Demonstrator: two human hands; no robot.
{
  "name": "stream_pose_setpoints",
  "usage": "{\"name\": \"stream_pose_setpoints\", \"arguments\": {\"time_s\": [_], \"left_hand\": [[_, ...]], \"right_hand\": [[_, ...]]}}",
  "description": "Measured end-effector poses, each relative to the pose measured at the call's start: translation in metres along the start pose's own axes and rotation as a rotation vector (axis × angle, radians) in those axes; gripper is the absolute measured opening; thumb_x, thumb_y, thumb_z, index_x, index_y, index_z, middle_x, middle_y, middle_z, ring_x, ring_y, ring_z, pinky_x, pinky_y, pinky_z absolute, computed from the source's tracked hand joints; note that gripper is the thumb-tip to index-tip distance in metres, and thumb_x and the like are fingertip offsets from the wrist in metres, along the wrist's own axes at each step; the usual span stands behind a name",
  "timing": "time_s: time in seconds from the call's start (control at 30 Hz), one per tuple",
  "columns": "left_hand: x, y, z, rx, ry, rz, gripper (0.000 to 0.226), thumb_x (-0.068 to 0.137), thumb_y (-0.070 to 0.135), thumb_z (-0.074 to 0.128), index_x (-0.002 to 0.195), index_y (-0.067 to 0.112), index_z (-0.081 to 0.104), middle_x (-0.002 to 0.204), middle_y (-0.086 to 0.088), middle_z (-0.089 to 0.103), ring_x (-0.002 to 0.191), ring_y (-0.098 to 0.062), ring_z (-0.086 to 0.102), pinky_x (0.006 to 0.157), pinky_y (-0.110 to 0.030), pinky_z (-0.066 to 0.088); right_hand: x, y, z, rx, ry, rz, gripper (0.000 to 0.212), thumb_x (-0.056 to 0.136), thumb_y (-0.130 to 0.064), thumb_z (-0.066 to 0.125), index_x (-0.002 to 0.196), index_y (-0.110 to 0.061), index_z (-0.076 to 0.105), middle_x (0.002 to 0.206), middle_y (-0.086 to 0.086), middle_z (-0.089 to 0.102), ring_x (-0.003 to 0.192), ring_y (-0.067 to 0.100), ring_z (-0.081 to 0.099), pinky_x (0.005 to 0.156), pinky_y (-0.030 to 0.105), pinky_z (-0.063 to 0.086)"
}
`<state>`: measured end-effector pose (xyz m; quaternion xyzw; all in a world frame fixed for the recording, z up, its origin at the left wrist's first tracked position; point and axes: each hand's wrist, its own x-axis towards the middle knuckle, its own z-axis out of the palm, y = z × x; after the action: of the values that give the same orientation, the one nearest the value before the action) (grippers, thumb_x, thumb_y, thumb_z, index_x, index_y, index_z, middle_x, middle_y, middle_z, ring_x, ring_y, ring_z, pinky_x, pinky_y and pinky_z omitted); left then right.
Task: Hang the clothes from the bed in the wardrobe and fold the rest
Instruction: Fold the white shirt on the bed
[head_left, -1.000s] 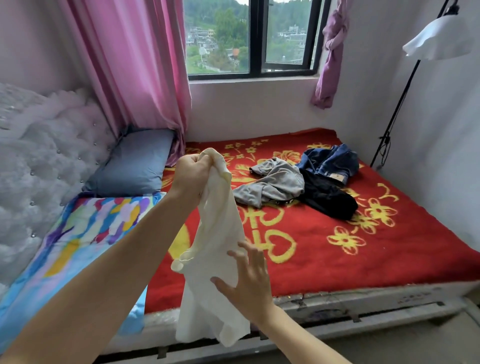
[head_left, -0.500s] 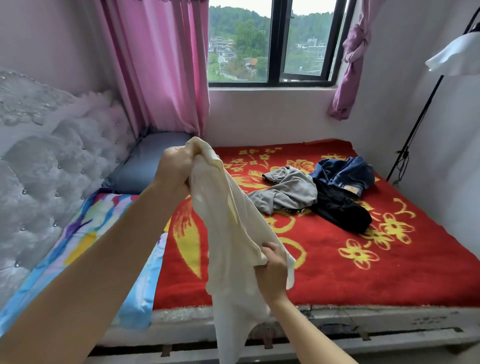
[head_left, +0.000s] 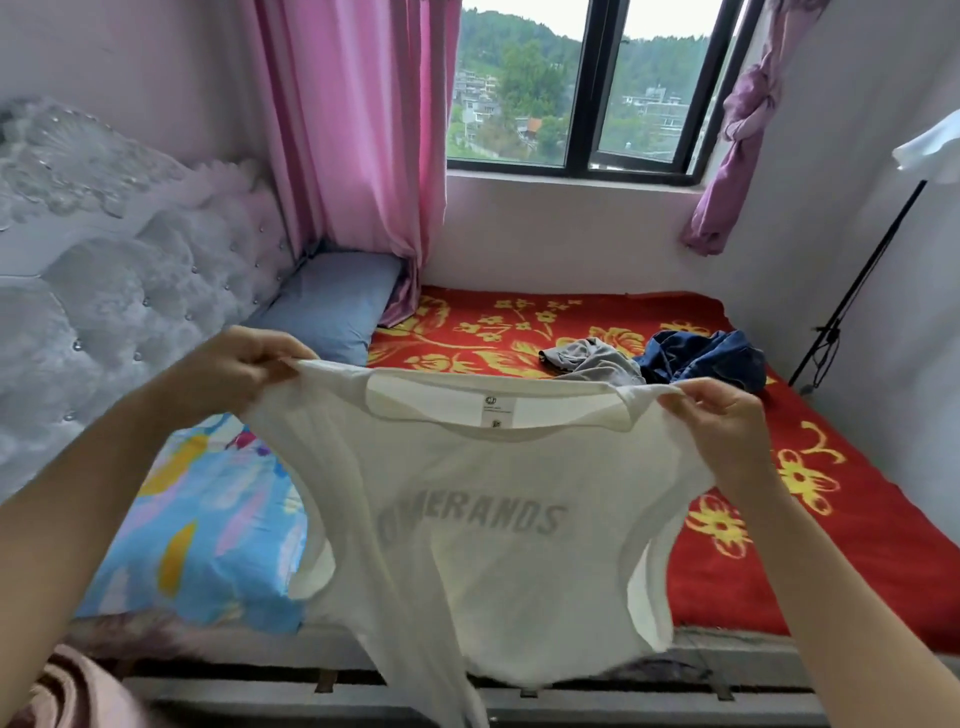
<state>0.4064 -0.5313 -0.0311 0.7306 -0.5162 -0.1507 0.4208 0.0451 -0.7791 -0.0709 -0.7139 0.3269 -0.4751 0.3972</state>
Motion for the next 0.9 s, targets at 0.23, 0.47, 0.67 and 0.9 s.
{"name": "stream_pose_setpoints", "arguments": {"time_s": [0.23, 0.47, 0.67, 0.9], "left_hand": [[-0.007, -0.007, 0.002, -0.009, 0.145, 0.068, 0.043, 0.091, -0.012, 0.045, 0.078, 0.022, 0.066, 0.069, 0.016, 0.067, 0.066, 0.008, 0.056, 0.063, -0.004, 0.039], [0.013, -0.043, 0.027, 0.247, 0.422, 0.002, 0.020, 0.067, 0.009, 0.032, 0.061, 0.007, 0.050, 0.058, -0.011, 0.049, 0.061, -0.022, 0.047, 0.059, -0.031, 0.032], [0.064, -0.111, 0.040, 0.546, 0.588, -0.178, 0.032, 0.072, 0.013, 0.031, 0.072, -0.002, 0.059, 0.067, -0.032, 0.056, 0.063, -0.049, 0.055, 0.053, -0.039, 0.034], [0.258, -0.187, 0.029, 0.529, 0.472, -0.315, 0.018, 0.084, -0.003, 0.042, 0.091, 0.001, 0.058, 0.090, -0.033, 0.061, 0.087, -0.047, 0.055, 0.064, -0.039, 0.032]], "right_hand": [[0.029, -0.019, 0.025, -0.170, 0.011, -0.153, 0.010, 0.086, -0.005, 0.063, 0.078, -0.012, 0.065, 0.069, -0.012, 0.058, 0.060, -0.011, 0.053, 0.057, 0.001, 0.037], [0.038, 0.002, 0.073, -0.280, -0.101, -0.038, 0.016, 0.082, -0.003, 0.065, 0.067, 0.004, 0.061, 0.058, 0.012, 0.052, 0.054, 0.019, 0.042, 0.055, 0.029, 0.035], [0.066, 0.042, 0.127, -0.552, -0.063, -0.012, 0.019, 0.081, -0.010, 0.067, 0.066, -0.002, 0.058, 0.049, -0.001, 0.045, 0.053, 0.024, 0.045, 0.060, 0.036, 0.039], [0.209, 0.092, 0.228, -0.740, 0.040, 0.063, 0.021, 0.092, -0.025, 0.054, 0.081, -0.007, 0.056, 0.073, 0.014, 0.060, 0.077, 0.033, 0.057, 0.068, 0.034, 0.033]]}}
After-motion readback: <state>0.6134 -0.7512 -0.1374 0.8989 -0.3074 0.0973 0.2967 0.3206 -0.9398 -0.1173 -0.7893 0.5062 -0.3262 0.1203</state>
